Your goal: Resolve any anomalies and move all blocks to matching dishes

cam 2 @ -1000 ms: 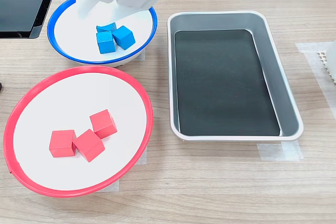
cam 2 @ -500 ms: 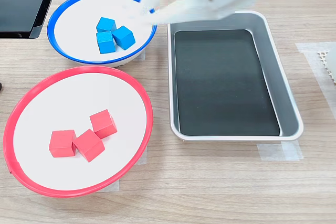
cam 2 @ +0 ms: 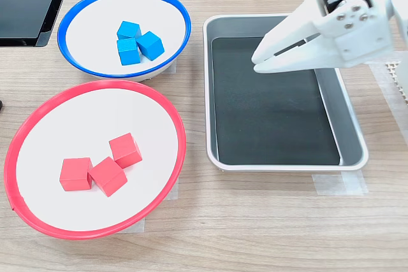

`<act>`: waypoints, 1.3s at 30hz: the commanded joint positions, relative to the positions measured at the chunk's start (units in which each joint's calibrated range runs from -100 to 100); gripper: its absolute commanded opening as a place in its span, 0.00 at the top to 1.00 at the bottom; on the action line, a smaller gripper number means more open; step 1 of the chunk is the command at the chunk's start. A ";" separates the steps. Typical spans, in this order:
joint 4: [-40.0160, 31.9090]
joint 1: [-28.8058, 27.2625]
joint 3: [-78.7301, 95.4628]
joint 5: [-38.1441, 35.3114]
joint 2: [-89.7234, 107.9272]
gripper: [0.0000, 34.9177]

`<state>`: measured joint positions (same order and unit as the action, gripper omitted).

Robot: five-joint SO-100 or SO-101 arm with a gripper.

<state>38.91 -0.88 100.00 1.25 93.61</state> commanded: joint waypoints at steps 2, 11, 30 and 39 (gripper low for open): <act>7.77 -0.10 0.00 0.73 5.46 1.00; 8.43 -0.95 0.00 0.29 5.46 0.99; 8.51 -0.76 0.00 0.20 5.46 0.99; 8.51 -0.76 0.00 0.20 5.46 0.99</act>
<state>47.31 -1.59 100.00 1.68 98.81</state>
